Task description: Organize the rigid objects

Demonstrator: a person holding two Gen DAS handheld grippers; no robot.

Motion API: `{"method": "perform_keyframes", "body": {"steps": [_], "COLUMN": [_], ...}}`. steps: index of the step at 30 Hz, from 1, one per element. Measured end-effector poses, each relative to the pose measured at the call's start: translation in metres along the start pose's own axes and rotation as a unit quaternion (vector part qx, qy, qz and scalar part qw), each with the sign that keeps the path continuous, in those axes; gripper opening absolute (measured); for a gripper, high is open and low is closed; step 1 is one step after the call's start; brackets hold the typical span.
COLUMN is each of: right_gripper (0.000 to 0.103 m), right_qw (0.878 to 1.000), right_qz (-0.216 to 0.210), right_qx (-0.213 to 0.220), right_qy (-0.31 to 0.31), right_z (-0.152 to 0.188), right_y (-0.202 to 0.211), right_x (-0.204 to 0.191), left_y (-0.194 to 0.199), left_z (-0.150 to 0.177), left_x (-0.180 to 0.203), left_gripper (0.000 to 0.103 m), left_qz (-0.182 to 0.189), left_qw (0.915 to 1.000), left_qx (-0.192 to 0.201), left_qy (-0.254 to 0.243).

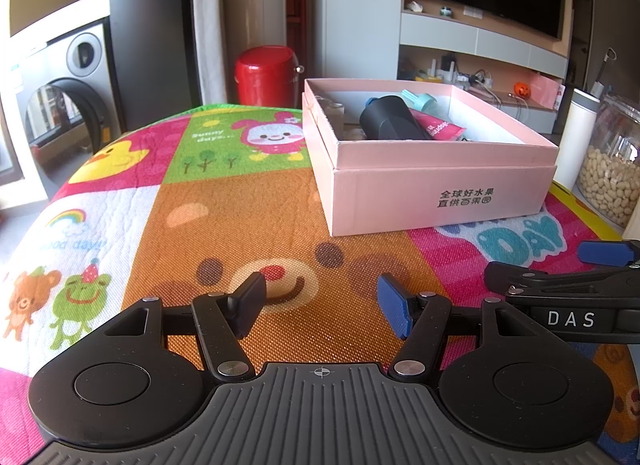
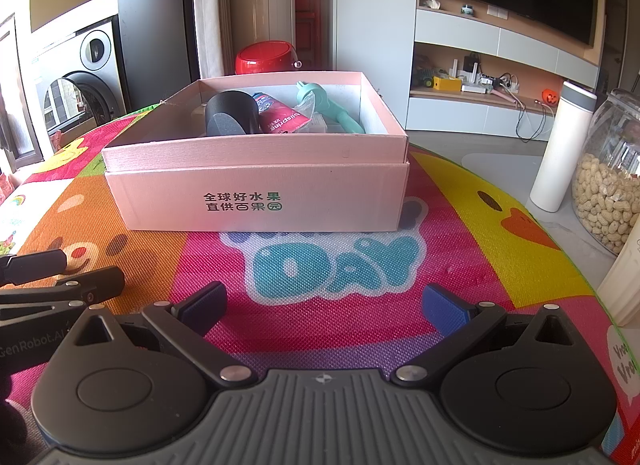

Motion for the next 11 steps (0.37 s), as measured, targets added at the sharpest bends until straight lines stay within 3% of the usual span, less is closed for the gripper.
{"method": "perform_keyframes", "body": {"steps": [11], "right_gripper": [0.103], "right_qw": [1.000], "right_qz": [0.000], "right_qx": [0.000], "right_qy": [0.000], "right_z": [-0.0001], "right_y": [0.0000], "right_x": [0.0001], "left_y": [-0.0001], "left_z": [-0.0001], "left_x": [0.0001], "left_gripper": [0.067], "left_qz": [-0.002], "left_qw": [1.0000], "left_qx": [0.000], "left_qy": [-0.002]}}
Point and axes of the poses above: each gripper's, at about its wrist camera, not at the fingertips, and y roughly against the way its jaws point, x to its right, z to its underside, the point moved 2 cm from there along -y, roughly the way its jaws point, and after that the axes turned 2 degrees about x, right-handed, at the moved point
